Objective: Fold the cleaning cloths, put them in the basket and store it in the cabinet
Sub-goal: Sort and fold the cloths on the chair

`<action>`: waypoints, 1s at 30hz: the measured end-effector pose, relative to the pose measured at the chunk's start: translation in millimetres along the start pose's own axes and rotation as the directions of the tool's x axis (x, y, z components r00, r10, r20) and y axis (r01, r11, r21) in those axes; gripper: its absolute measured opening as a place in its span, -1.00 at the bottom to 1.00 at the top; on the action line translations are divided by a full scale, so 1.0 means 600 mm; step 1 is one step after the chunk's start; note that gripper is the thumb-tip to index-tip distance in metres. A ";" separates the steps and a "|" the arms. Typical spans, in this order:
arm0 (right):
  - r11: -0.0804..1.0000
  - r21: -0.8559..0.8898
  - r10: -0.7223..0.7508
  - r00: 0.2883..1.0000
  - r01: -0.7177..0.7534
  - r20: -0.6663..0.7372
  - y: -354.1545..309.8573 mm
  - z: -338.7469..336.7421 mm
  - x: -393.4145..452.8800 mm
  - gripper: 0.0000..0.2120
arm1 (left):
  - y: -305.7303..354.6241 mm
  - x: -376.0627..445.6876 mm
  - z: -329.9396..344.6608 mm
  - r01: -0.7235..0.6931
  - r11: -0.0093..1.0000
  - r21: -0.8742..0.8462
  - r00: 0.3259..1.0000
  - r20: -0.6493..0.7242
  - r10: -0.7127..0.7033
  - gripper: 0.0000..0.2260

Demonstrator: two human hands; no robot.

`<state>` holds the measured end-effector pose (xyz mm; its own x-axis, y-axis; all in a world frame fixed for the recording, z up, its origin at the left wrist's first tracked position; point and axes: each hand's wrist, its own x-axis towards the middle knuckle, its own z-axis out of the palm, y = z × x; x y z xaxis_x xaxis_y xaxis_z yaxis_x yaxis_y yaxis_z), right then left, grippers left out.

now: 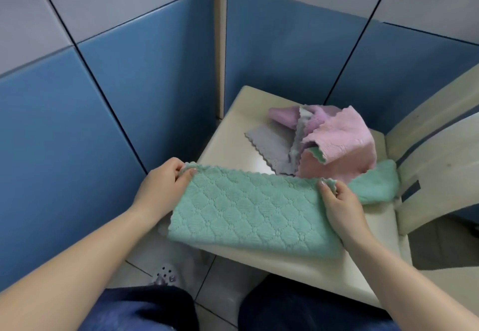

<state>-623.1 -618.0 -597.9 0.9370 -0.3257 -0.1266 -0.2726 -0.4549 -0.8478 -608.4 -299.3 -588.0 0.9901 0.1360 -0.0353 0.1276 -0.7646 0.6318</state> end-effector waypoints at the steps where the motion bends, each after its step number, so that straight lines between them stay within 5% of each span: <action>1: 1.000 -0.022 -0.005 1.000 0.005 0.003 -0.001 -0.001 0.002 -0.72 | 0.000 0.001 0.000 0.000 1.000 0.004 1.000 0.002 0.000 -0.75; 8: 0.995 -0.070 0.077 0.996 -0.074 0.044 -0.009 -0.001 0.019 -0.78 | -0.003 0.026 0.005 0.100 0.993 0.063 0.991 0.088 -0.105 -0.72; 13: 0.996 -0.003 0.091 0.995 -0.091 0.030 -0.019 -0.004 0.008 -0.70 | -0.017 0.023 -0.003 0.289 0.953 -0.094 0.950 0.149 -0.273 -0.58; 16: 0.994 0.100 0.053 0.997 -0.048 -0.050 -0.022 -0.013 -0.023 -0.76 | 0.000 -0.017 -0.015 0.110 0.989 -0.100 0.992 -0.056 -0.116 -0.51; 18: 0.986 0.029 -0.158 0.977 0.164 -0.144 -0.025 -0.016 -0.053 -0.75 | 0.026 -0.047 -0.014 -0.114 0.993 -0.017 0.980 -0.165 0.109 -0.60; 21: 0.834 -0.237 -0.520 0.854 0.499 -0.033 -0.030 0.015 -0.084 -0.64 | 0.077 -0.085 0.022 -0.342 0.929 0.139 0.939 0.007 0.344 -0.57; 24: 0.646 -0.436 -0.626 0.762 0.627 0.167 -0.045 0.079 -0.094 -0.58 | 0.121 -0.102 0.085 -0.398 0.879 0.263 0.915 0.175 0.362 -0.47; 30: 0.551 -0.580 -0.497 0.794 0.600 0.349 -0.016 0.130 -0.097 -0.58 | 0.095 -0.115 0.140 -0.330 0.802 0.497 0.944 0.174 0.281 -0.48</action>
<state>-658.0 -529.9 -622.7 0.9561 0.2569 0.1410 0.2851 -0.9269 -0.2440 -664.4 -405.2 -614.6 0.9806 -0.1960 0.0093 -0.1955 -0.9715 0.1337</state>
